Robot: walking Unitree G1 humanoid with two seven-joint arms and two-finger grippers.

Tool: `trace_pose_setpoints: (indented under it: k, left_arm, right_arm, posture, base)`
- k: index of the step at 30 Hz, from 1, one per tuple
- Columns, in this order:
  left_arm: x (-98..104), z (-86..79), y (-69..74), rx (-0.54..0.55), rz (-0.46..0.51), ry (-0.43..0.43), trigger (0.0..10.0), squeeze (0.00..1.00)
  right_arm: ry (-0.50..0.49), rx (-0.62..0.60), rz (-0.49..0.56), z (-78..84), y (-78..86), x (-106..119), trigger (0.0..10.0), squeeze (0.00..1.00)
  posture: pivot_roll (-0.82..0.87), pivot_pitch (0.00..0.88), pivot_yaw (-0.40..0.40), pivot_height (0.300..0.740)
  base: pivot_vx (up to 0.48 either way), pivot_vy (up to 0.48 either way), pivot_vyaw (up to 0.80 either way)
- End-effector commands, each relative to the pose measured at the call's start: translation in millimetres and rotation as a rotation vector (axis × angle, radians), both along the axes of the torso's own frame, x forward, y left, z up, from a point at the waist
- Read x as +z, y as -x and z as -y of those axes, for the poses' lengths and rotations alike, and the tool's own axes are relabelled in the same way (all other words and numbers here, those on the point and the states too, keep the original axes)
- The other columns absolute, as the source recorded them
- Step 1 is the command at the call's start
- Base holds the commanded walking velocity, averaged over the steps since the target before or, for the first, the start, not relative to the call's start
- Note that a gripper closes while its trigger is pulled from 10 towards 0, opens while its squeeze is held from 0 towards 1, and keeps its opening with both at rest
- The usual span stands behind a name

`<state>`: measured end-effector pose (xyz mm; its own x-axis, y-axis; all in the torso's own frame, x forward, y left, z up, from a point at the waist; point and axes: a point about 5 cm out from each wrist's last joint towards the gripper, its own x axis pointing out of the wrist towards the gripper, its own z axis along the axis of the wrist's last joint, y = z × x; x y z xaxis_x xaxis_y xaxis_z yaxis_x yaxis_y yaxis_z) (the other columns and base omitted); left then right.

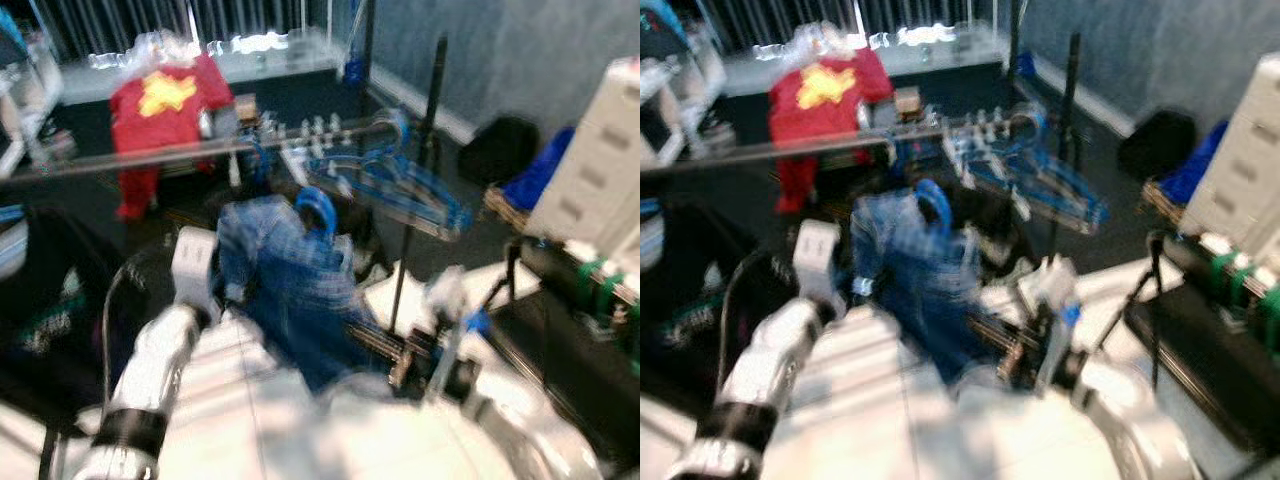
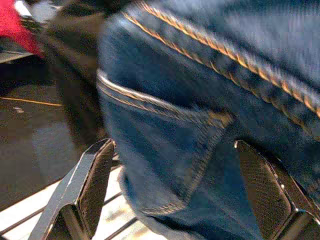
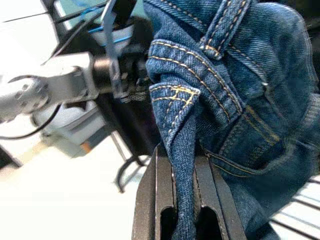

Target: Hang hanger

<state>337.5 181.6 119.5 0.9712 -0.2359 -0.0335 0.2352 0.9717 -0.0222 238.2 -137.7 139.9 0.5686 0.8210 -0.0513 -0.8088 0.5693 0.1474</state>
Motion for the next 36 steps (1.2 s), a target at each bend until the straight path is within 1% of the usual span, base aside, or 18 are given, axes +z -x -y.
trace_pose_setpoints:
  k: [1, 5, 7, 8, 9, 12, 14, 16, 17, 18, 20, 23, 25, 27, 29, 31, 34, 36]
  left_arm:
    - [7.7, -6.2, -1.1, 0.003, 0.032, -0.006, 10.0, 0.00]
    - [31.2, -13.2, -3.4, -0.073, 0.117, 0.017, 10.0, 0.00]
    - [54.2, -29.1, -4.1, -0.127, 0.202, 0.054, 10.0, 0.00]
    - [54.2, -29.1, -4.1, -0.127, 0.202, 0.054, 10.0, 0.00]
    - [67.5, -41.5, -3.3, -0.160, 0.247, 0.060, 10.0, 0.00]
    - [75.6, -49.3, -2.6, -0.179, 0.273, 0.060, 10.0, 0.00]
    - [99.0, -67.5, 3.4, -0.269, 0.345, 0.052, 10.0, 0.00]
    - [113.9, -78.3, 9.4, -0.341, 0.389, 0.054, 10.0, 0.00]
    - [113.9, -78.3, 9.4, -0.341, 0.389, 0.054, 10.0, 0.00]
    - [125.4, -85.4, 15.2, -0.412, 0.417, 0.061, 10.0, 0.00]
    - [130.1, -86.8, 19.4, -0.472, 0.418, 0.045, 10.0, 0.00]
    - [131.1, -87.3, 21.3, -0.508, 0.415, 0.035, 10.0, 0.00]
    - [132.8, -83.0, 28.3, -0.635, 0.390, -0.010, 10.0, 0.00]
    - [132.7, -80.7, 29.8, -0.666, 0.384, -0.015, 10.0, 0.00]
    - [125.6, -71.7, 34.1, -0.762, 0.344, -0.025, 10.0, 0.00]
    - [125.6, -71.7, 34.1, -0.762, 0.344, -0.025, 10.0, 0.00]
    - [111.1, -60.4, 41.6, -0.891, 0.262, -0.039, 10.0, 0.00]
    - [111.1, -60.4, 41.6, -0.891, 0.262, -0.039, 10.0, 0.00]
  right_arm:
    - [-0.016, 0.061, 0.064, -6.3, 4.2, 14.4, 10.0, 0.00]
    - [0.011, 0.113, 0.036, 1.8, 14.6, 14.4, 10.0, 0.00]
    - [0.024, 0.112, 0.032, 16.2, 18.6, 19.4, 10.0, 0.00]
    - [0.024, 0.112, 0.032, 16.2, 18.6, 19.4, 10.0, 0.00]
    - [0.028, 0.106, 0.035, 25.3, 20.8, 24.1, 10.0, 0.00]
    - [0.030, 0.103, 0.039, 30.6, 22.3, 27.2, 10.0, 0.00]
    - [0.019, 0.122, 0.054, 42.4, 31.4, 38.8, 10.0, 0.00]
    - [0.011, 0.142, 0.061, 48.7, 38.9, 46.4, 10.0, 0.00]
    - [0.011, 0.142, 0.061, 48.7, 38.9, 46.4, 10.0, 0.00]
    - [0.014, 0.151, 0.060, 54.8, 45.3, 51.3, 10.0, 0.00]
    - [0.026, 0.160, 0.057, 58.3, 49.8, 54.3, 10.0, 0.00]
    - [0.030, 0.167, 0.053, 59.8, 52.3, 56.3, 10.0, 0.00]
    - [0.051, 0.167, 0.056, 68.6, 57.2, 64.6, 10.0, 0.00]
    - [0.055, 0.167, 0.059, 70.3, 57.8, 66.2, 10.0, 0.00]
    - [0.049, 0.179, 0.077, 70.2, 58.5, 72.2, 10.0, 0.00]
    - [0.049, 0.179, 0.077, 70.2, 58.5, 72.2, 10.0, 0.00]
    - [0.016, 0.200, 0.133, 69.2, 59.9, 87.6, 10.0, 0.00]
    - [0.016, 0.200, 0.133, 69.2, 59.9, 87.6, 10.0, 0.00]
  posture:
    - [-0.07, 0.068, 0.085, 0.740]
    - [-0.07, 0.072, 0.086, 0.740]
    - [-0.08, 0.075, 0.086, 0.740]
    - [-0.08, 0.075, 0.086, 0.740]
    - [-0.08, 0.076, 0.086, 0.740]
    - [-0.08, 0.076, 0.086, 0.740]
    - [-0.09, 0.080, 0.088, 0.740]
    - [-0.09, 0.081, 0.089, 0.740]
    - [-0.09, 0.081, 0.089, 0.740]
    - [-0.09, 0.084, 0.090, 0.740]
    - [-0.10, 0.085, 0.091, 0.740]
    - [-0.10, 0.086, 0.090, 0.740]
    - [-0.11, 0.088, 0.093, 0.740]
    - [-0.11, 0.088, 0.093, 0.740]
    - [-0.11, 0.086, 0.095, 0.740]
    - [-0.11, 0.086, 0.095, 0.740]
    - [-0.11, 0.082, 0.098, 0.740]
    - [-0.11, 0.082, 0.098, 0.740]
  base:
    - [0.000, 0.000, 0.00]
    - [0.000, 0.000, 0.00]
    - [0.000, 0.000, 0.00]
    - [0.000, 0.000, 0.00]
    - [0.000, 0.000, 0.00]
    - [0.000, 0.000, 0.00]
    - [0.000, 0.000, 0.00]
    - [0.000, 0.000, 0.00]
    - [0.000, 0.000, 0.00]
    - [0.000, 0.000, 0.00]
    - [0.000, 0.000, 0.00]
    - [0.000, 0.000, 0.00]
    - [0.000, 0.000, 0.00]
    - [0.000, 0.000, 0.00]
    - [0.000, 0.000, 0.00]
    - [0.000, 0.000, 0.00]
    - [0.000, 0.000, 0.00]
    - [0.000, 0.000, 0.00]
